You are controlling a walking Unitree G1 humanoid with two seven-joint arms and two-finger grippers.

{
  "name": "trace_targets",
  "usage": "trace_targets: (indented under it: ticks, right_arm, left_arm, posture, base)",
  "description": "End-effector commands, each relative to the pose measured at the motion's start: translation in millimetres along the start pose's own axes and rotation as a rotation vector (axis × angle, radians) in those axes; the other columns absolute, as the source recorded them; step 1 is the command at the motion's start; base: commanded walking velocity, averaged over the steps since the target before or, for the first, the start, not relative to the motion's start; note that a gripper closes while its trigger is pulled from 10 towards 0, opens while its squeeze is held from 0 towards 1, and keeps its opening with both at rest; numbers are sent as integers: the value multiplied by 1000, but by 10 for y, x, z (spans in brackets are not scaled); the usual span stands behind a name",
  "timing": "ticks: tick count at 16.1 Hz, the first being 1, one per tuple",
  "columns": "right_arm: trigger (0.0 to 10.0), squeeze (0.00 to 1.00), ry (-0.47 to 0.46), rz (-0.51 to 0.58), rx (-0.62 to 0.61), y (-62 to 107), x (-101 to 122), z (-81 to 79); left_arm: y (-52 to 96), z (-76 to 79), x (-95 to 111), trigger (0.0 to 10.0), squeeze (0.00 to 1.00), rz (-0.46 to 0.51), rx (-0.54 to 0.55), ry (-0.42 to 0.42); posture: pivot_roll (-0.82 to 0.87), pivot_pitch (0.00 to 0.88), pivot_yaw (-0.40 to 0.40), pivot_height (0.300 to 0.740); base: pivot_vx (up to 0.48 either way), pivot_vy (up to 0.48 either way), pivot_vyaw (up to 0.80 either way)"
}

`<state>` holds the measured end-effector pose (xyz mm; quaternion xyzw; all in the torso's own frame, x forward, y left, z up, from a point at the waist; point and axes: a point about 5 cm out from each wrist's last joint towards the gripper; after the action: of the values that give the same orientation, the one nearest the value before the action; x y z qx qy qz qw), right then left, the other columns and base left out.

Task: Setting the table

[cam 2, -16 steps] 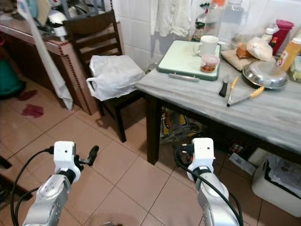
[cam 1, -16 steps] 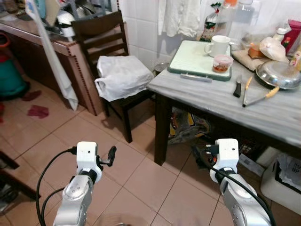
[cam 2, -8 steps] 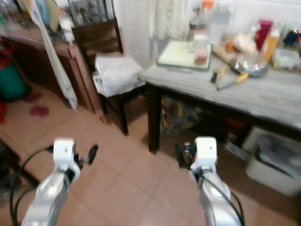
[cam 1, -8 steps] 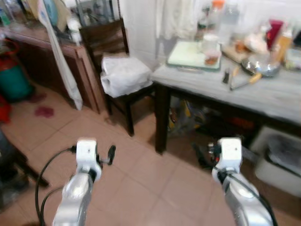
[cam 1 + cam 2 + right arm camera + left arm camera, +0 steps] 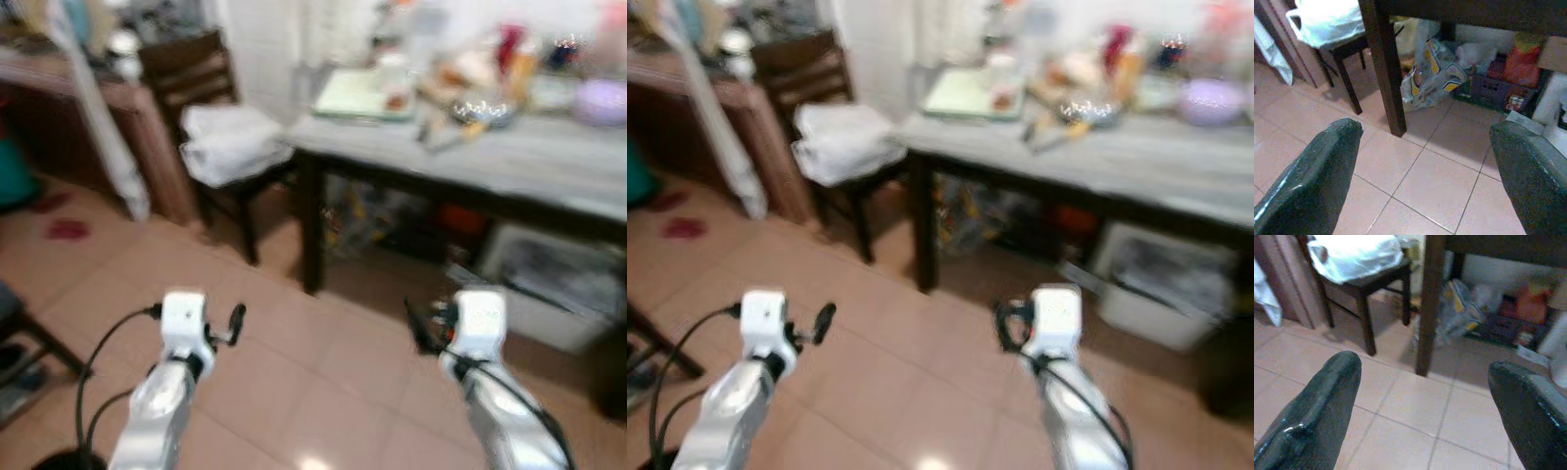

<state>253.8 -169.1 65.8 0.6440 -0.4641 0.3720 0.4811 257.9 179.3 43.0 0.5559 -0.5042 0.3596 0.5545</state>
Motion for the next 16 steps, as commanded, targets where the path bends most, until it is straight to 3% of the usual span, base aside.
trace_targets:
  ticks: [1,13,16]
  right_arm:
    - [10000,0,8,18,-6,-20,69,16]
    - [10000,0,10,21,-6,-21,70,16]
    - [10000,0,10,23,-8,-12,66,19]
  left_arm:
    - [-29,-11,85,10000,0,32,-5,-1]
    - [-31,57,95,10000,0,40,-65,4]
    - [-31,65,79,10000,0,34,-74,9]
  posture:
    - [-98,0,40,740]
    - [-102,0,46,740]
    - [-103,0,45,740]
  base:
    - [0,0,-788]
    - [0,0,-788]
    - [0,0,-200]
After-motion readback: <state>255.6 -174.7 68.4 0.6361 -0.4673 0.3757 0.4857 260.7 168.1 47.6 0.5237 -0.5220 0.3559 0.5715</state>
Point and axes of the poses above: a point about 5 cm out from each wrist's last joint towards the gripper, its own y axis pointing back from the gripper into the wrist, its own x axis along the axis of the wrist's last joint, z = x × y, and after that the axes turned 11 degrees about -y, right-handed
